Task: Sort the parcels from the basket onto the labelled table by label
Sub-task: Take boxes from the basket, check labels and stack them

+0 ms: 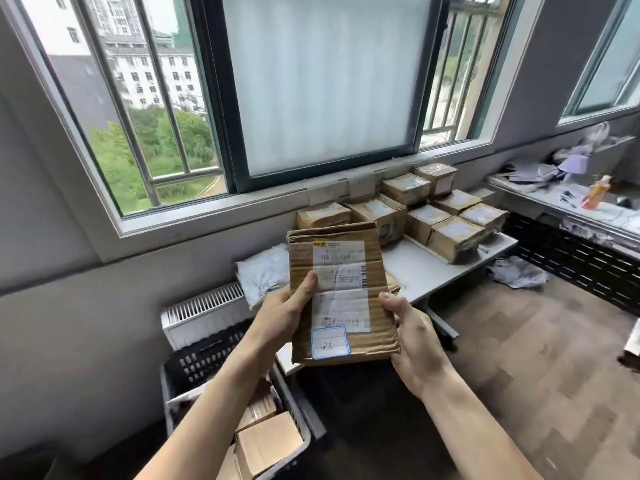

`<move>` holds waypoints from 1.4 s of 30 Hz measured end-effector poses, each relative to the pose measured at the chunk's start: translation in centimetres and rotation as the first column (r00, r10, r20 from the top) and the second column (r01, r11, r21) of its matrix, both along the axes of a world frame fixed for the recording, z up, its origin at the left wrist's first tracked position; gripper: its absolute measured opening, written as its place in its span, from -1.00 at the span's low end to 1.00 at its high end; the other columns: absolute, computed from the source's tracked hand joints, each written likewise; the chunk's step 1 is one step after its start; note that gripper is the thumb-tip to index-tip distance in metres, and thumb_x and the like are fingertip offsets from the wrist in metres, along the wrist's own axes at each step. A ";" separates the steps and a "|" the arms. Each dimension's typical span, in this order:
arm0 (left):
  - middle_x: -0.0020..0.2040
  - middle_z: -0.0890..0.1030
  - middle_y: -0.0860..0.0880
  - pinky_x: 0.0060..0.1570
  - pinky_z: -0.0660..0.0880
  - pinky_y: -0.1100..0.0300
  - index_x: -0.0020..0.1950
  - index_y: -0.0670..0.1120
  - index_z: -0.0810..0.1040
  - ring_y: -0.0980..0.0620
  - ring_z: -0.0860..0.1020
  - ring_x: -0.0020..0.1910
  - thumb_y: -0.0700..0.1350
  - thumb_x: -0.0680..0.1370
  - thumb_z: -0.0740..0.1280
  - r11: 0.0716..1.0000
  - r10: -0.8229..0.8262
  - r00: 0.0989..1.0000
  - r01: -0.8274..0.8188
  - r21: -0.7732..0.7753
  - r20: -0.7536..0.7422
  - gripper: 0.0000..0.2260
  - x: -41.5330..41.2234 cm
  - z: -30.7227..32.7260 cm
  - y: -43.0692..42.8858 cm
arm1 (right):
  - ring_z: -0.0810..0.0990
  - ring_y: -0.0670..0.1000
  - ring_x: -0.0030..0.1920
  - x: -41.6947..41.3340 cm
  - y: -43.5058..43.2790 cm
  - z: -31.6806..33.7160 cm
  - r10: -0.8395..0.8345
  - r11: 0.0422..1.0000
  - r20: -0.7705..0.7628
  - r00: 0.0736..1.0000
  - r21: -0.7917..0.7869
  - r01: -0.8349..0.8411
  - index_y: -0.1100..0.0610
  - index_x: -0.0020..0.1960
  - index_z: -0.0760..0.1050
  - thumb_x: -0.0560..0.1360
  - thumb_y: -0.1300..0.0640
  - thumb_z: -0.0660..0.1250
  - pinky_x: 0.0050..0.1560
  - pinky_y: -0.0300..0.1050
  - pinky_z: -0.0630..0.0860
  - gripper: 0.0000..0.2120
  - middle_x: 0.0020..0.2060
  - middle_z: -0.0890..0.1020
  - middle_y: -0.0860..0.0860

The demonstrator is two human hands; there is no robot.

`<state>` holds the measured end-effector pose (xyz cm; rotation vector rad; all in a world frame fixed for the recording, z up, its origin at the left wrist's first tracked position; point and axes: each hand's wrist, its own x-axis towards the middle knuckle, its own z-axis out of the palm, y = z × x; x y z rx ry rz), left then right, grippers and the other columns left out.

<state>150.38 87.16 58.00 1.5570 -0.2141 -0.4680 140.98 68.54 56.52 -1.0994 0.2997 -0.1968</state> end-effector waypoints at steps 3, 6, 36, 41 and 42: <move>-0.01 0.77 -0.02 0.09 0.65 0.04 0.14 -0.07 0.70 -0.04 0.74 0.02 0.31 0.48 0.33 0.999 0.006 1.000 -0.007 0.031 0.031 -0.49 0.3 0.4 -5.0 | 0.66 0.26 0.23 0.7 -4.8 -0.4 0.007 1.000 0.024 1.000 -0.003 -0.007 0.13 0.13 0.72 0.63 0.08 0.25 0.38 0.33 0.47 -0.71 0.18 0.69 0.24; -0.07 0.77 0.00 -0.05 0.65 0.14 0.10 -0.09 0.68 0.02 0.75 -0.07 0.24 0.57 0.29 0.999 0.000 1.000 -0.001 0.037 0.028 -0.57 0.7 0.3 -11.0 | 0.68 0.25 0.20 1.3 -10.6 -0.5 -0.004 1.000 0.011 1.000 0.006 0.004 0.21 0.17 0.68 0.65 0.11 0.22 0.36 0.34 0.49 -0.70 0.15 0.70 0.25; 0.12 0.73 -0.16 0.25 0.60 -0.14 0.22 -0.13 0.68 -0.16 0.71 0.12 0.17 0.48 0.48 0.974 -0.170 0.896 0.215 0.067 -0.410 -0.54 25.8 -13.2 -46.3 | 0.66 0.04 0.05 24.3 -49.2 -13.2 0.077 0.988 -0.430 0.900 -0.088 -0.127 -0.18 0.38 0.45 0.54 -0.12 0.41 0.06 0.02 0.54 -0.58 0.08 0.73 -0.03; 0.19 0.70 -0.02 0.27 0.52 0.03 0.19 0.00 0.69 -0.04 0.65 0.20 0.35 0.45 0.45 0.970 0.190 0.947 -0.139 0.199 -0.261 -0.49 32.0 -14.7 -48.3 | 0.66 0.11 0.08 31.0 -52.2 -14.2 0.026 0.999 -0.458 0.889 -0.009 -0.034 -0.12 0.40 0.41 0.51 -0.05 0.47 -0.08 0.02 0.59 -0.50 0.16 0.68 0.08; 0.22 0.68 -0.04 0.23 0.50 0.03 0.21 0.00 0.66 -0.07 0.62 0.23 0.33 0.49 0.43 0.941 0.287 0.933 -0.232 0.248 -0.217 -0.51 32.9 -15.2 -48.3 | 0.65 0.15 0.15 32.4 -52.8 -14.9 0.016 1.000 -0.470 0.883 0.026 -0.005 -0.11 0.44 0.37 0.50 -0.02 0.49 0.05 0.09 0.61 -0.44 0.21 0.65 0.12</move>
